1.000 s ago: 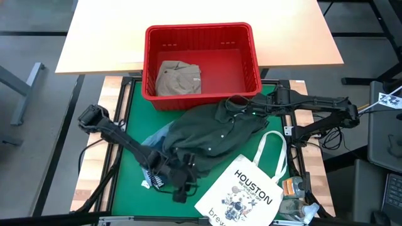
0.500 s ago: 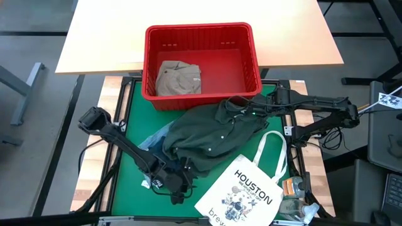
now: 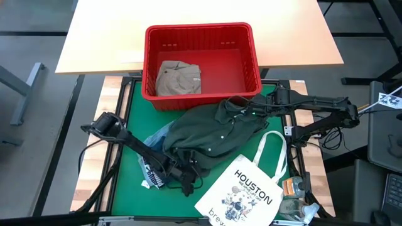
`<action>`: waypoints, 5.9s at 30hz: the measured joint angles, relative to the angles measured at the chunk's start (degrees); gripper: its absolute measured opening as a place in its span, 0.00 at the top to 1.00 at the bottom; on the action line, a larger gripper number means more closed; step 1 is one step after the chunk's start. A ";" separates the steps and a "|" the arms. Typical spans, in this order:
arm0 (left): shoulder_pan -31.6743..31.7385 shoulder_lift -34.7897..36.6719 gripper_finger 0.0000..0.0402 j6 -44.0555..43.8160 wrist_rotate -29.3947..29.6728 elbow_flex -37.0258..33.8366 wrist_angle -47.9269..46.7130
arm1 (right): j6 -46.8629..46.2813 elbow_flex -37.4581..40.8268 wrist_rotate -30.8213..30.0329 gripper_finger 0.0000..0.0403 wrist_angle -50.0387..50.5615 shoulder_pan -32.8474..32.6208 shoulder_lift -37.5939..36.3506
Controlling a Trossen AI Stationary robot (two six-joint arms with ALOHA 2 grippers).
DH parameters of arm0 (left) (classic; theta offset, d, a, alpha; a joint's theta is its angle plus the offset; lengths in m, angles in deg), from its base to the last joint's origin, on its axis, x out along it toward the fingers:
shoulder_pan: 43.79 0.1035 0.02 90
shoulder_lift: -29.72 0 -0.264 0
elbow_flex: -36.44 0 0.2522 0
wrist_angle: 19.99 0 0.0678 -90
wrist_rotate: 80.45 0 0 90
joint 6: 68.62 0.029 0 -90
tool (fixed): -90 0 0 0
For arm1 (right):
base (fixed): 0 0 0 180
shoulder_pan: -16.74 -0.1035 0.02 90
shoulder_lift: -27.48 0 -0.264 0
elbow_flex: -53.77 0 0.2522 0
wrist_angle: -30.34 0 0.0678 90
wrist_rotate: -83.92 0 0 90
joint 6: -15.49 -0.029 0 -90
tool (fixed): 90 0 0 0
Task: Fold Laundry from Bin
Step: Fold the dark green polo shirt
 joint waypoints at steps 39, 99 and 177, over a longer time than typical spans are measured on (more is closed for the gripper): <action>-8.25 44.96 1.00 -28.99 -8.66 4.39 -53.27 | 1.13 -17.08 10.52 0.99 0.13 0.00 0.00; -19.59 33.64 1.00 -39.12 -6.19 4.35 -51.51 | 12.94 6.99 4.23 0.62 0.18 1.14 -5.09; -19.61 33.61 1.00 -40.67 -2.80 4.33 -50.81 | 22.48 10.63 26.42 0.61 -41.61 -20.63 25.64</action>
